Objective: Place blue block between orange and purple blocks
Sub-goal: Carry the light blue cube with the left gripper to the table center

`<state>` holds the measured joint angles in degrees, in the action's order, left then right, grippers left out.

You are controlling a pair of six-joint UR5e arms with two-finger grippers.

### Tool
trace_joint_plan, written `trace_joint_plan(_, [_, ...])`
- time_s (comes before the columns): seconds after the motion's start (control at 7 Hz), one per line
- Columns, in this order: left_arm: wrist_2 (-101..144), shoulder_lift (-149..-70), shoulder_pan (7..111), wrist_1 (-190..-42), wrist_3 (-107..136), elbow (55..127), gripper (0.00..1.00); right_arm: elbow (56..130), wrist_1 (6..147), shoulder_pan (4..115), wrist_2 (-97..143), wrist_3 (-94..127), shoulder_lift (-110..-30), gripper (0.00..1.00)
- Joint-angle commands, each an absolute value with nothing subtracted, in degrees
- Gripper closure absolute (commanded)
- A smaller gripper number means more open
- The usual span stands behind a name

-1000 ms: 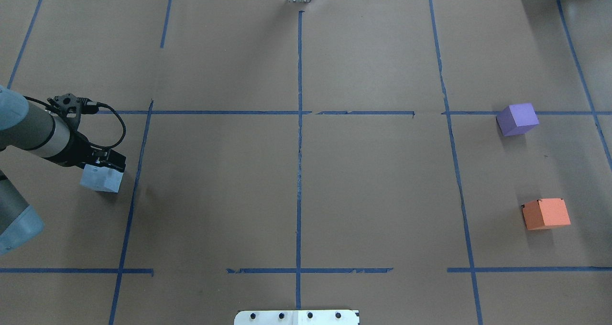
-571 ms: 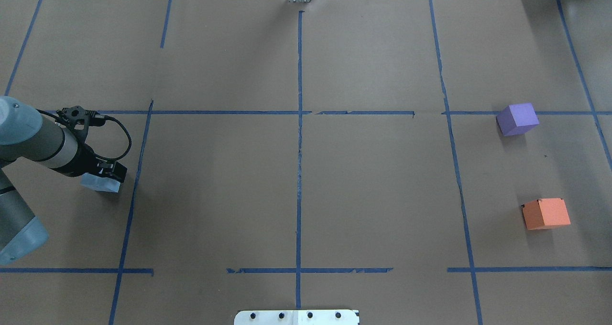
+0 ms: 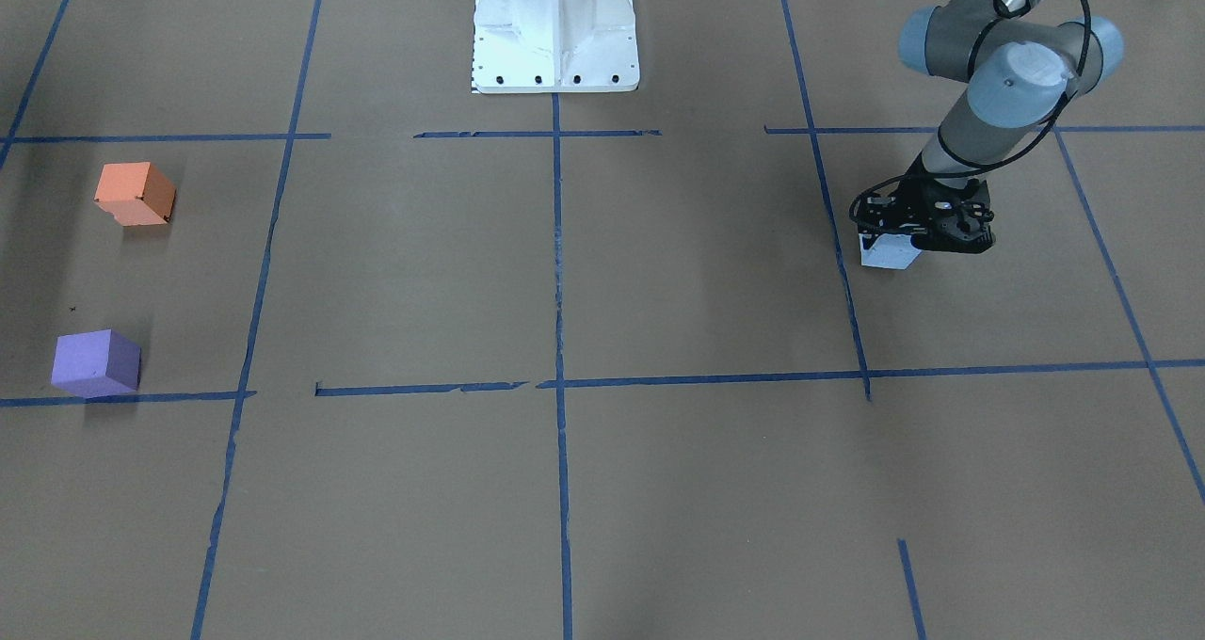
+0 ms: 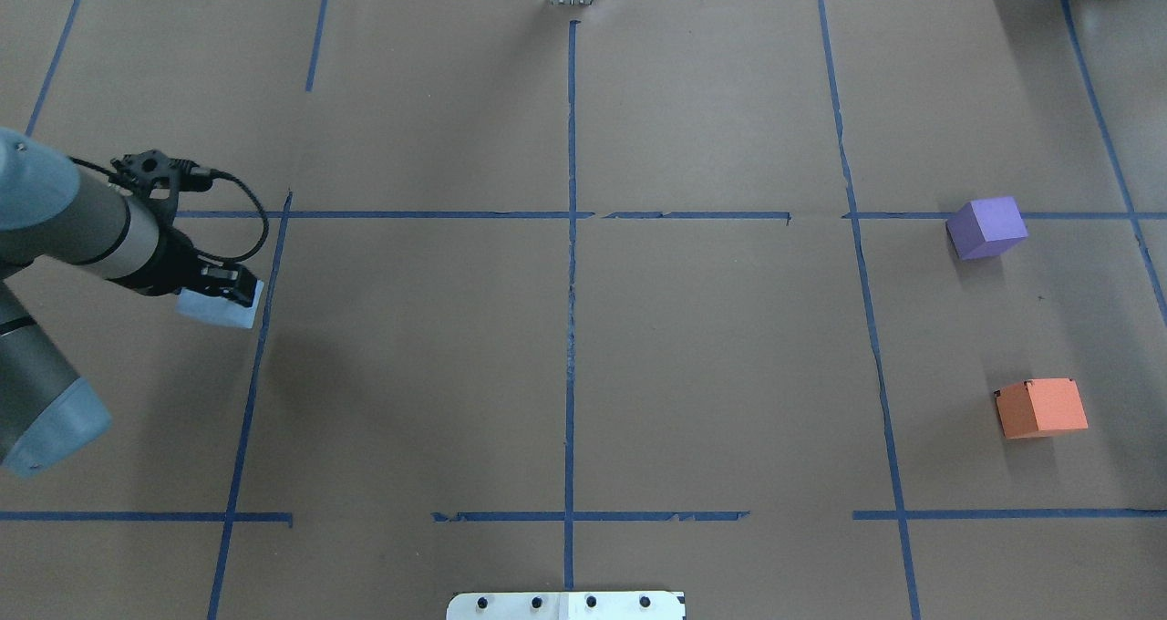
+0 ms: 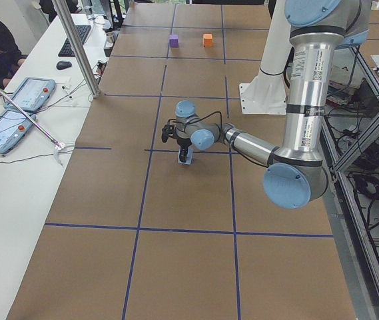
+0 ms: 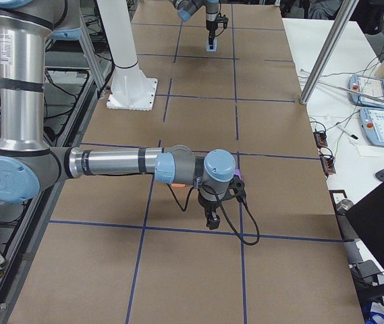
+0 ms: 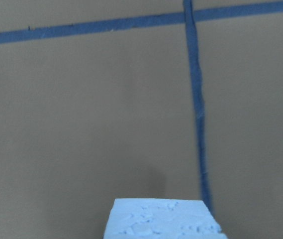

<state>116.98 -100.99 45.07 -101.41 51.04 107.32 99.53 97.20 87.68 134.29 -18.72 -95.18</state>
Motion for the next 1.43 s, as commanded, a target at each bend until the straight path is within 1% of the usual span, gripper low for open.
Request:
trace_joint_plan(0.0, [115.9,-118.8,40.9,-82.1,51.7,107.4,0.71,99.8,97.2,87.6,134.3,-18.6,-95.2,0.0])
trace_joint_plan(0.14, [116.0,-123.4,39.0,-83.4,55.1,103.4,0.71,100.0,97.2,87.7,134.3,-18.6,-95.2,0.0])
trace_joint_plan(0.43, [111.1,-134.4,33.1,-87.4,63.9,91.1,0.7,100.1,97.2,87.6,134.3,-18.6,-95.1,0.0])
trace_joint_plan(0.57, [110.0,-137.2,30.9,-91.8,66.9,85.8,0.69,100.1,97.2,87.6,134.3,-18.6,-95.1,0.0])
trace_joint_plan(0.71, [108.6,-140.7,29.2,-93.7,68.5,80.3,0.66,100.1,97.2,87.6,134.3,-18.6,-95.1,0.0])
trace_joint_plan(0.86, [104.6,-142.4,27.0,-93.9,69.2,77.8,0.65,100.1,97.2,87.6,134.3,-18.6,-95.1,0.0])
trace_joint_plan(1.0, [104.6,-142.3,26.9,-93.9,69.0,77.6,0.55,100.1,97.2,87.6,134.3,-18.6,-95.1,0.0])
trace_joint_plan(1.14, [104.6,-142.5,27.0,-93.9,68.6,77.4,0.06,100.1,97.2,87.6,134.3,-18.6,-95.1,0.0])
trace_joint_plan(1.29, [104.6,-142.8,27.0,-93.8,70.1,77.6,0.0,100.3,97.1,87.6,134.1,-18.6,-95.1,0.0])
